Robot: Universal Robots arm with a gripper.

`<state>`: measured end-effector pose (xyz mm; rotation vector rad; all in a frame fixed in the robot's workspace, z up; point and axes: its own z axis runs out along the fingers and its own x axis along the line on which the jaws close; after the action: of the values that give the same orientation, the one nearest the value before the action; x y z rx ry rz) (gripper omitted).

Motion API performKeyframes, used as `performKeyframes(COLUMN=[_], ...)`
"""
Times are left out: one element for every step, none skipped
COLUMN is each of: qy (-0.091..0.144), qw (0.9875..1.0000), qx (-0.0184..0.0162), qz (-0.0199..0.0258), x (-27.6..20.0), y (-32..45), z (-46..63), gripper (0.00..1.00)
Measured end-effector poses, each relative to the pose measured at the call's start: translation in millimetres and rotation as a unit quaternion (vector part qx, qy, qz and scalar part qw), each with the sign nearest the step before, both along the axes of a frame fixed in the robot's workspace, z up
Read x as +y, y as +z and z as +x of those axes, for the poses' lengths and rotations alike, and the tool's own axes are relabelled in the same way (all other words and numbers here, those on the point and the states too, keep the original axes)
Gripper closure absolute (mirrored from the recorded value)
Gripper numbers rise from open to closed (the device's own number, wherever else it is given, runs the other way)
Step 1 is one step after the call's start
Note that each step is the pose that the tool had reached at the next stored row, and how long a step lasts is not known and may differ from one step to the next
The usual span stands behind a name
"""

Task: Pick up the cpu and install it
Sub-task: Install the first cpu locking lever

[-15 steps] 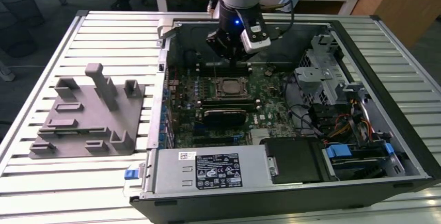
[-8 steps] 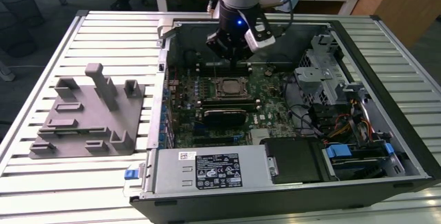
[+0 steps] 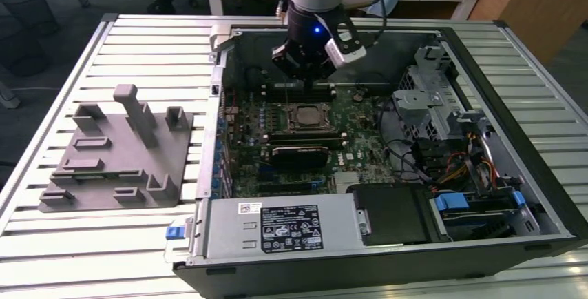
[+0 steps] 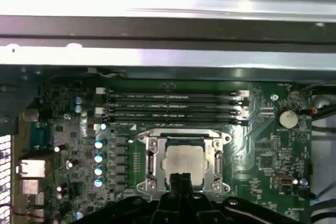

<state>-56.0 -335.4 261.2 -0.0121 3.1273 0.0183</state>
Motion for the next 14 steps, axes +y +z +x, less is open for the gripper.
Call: performKeyframes(qy=[0.000,0.000,0.000,0.000,0.000,0.000,0.000,0.000,0.000,0.000,0.000,0.000,0.000,0.000], qw=[1.0000,1.0000,1.0000,1.0000,1.0000,1.0000,1.0000,1.0000,1.0000,1.0000,1.0000,1.0000,1.0000,1.0000], qx=[0.0000,0.0006,0.0029,0.0049,0.0055,0.0056,0.0055,0.0056,0.0056,0.0056,0.0056,0.0056,0.0056,0.0056], qz=[0.0001,0.0002,0.0004,0.0002,0.0002,0.0004,0.0006,0.0006,0.0006,0.0006,0.0006,0.0006,0.0006,0.0007], x=[0.0,0.0,0.1,0.0,0.0,0.0,0.0,0.0,0.0,0.0,0.0,0.0,0.0,0.1], y=[0.0,0.1,0.1,0.3,0.3,0.3,0.2,0.2,0.2,0.1,0.1,0.1,0.1,0.0], z=[-2.0,-2.4,-2.4,-2.6,-3.2,-4.1,-6.1,-9.6,-13.2,-16.7,-19.9,-22.7,-25.2,-27.2], gripper=[0.89,0.89,0.89,0.89,0.89,0.89,0.89,0.89,0.89,0.89,0.89,0.89,0.89,0.89])
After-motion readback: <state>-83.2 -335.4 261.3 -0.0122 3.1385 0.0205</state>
